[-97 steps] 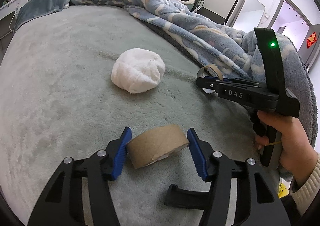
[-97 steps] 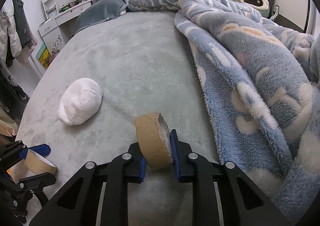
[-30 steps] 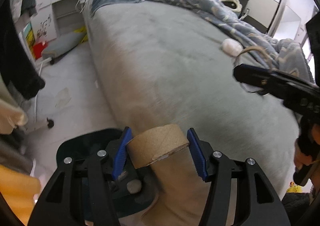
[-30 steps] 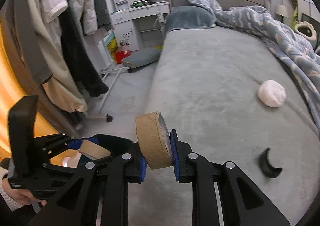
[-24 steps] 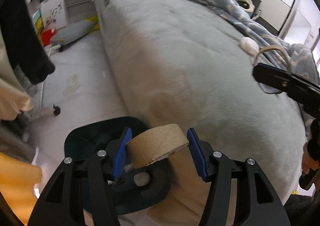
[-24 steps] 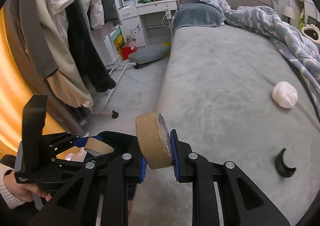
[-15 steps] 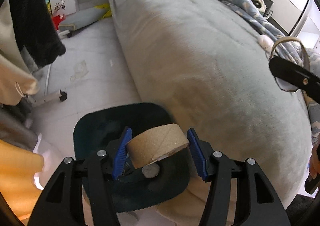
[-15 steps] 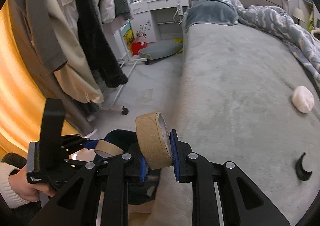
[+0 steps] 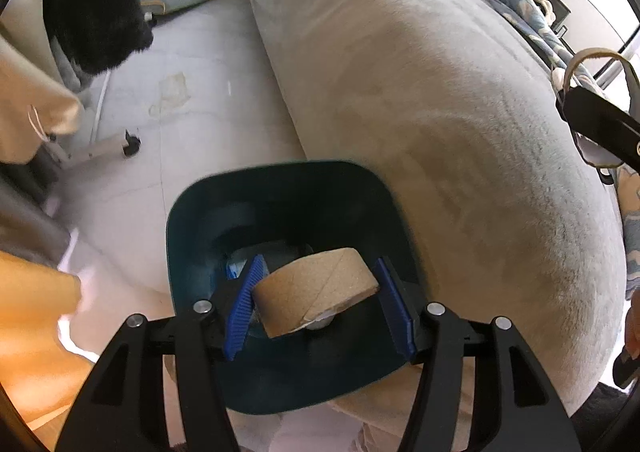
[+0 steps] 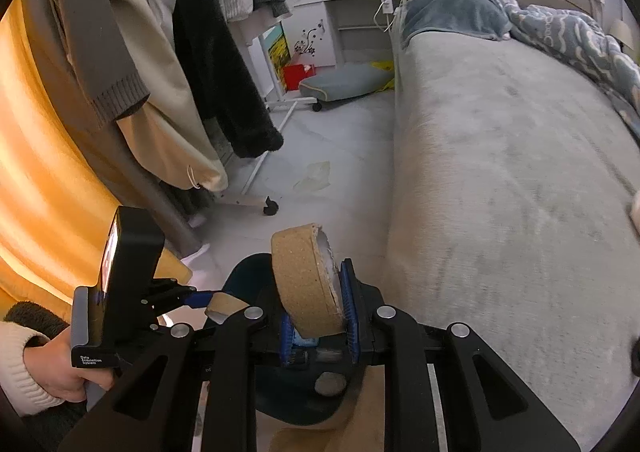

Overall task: Collect trash
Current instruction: 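Carry both brown tape rolls with both tools over the green bin, then open the left tool to drop its tape roll into the bin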

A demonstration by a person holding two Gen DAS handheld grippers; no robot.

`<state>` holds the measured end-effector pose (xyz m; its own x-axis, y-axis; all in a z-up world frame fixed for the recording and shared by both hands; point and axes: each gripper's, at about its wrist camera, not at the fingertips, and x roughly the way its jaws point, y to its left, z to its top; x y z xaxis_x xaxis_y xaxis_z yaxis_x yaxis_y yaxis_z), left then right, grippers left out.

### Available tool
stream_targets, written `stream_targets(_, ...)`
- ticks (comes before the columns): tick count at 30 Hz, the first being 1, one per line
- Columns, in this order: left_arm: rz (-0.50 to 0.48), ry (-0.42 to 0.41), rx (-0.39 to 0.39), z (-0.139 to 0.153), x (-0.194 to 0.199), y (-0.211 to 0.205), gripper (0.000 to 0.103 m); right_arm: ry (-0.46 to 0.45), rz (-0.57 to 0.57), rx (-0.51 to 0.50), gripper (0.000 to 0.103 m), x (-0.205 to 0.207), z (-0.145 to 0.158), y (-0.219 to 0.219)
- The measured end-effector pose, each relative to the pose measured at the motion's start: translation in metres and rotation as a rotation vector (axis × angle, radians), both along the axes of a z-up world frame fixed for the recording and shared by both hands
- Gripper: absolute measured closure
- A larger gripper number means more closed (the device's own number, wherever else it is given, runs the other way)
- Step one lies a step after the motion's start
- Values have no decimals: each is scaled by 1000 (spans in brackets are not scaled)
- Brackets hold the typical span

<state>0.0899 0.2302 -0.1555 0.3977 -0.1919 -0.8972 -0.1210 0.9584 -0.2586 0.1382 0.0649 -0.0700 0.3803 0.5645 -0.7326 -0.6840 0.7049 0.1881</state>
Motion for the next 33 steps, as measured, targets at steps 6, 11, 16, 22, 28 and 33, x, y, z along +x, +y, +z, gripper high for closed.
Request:
stream_targets(6, 3, 65, -4, -14, -4, 15, 42, 25, 28, -25, 82, 1, -13, 23)
stream_targets(11, 10, 82, -34, -19, -10, 32, 31, 47, 39, -43, 82, 2, -22, 39)
stream_targets(16, 21, 43, -52, -12, -16, 47, 21, 82, 40, -74, 82, 6, -38, 48)
stream_targets(22, 59, -49, -66, 8, -22, 64, 18, 127, 51, -122, 82, 10, -60, 64)
stream_targets(28, 69, -159, -21, 31, -30, 75, 14, 182, 70, -172, 82, 10, -88, 80)
stream_targets(33, 105, -226, -14, 45, -35, 91, 12, 200, 73, -203, 82, 11, -100, 89)
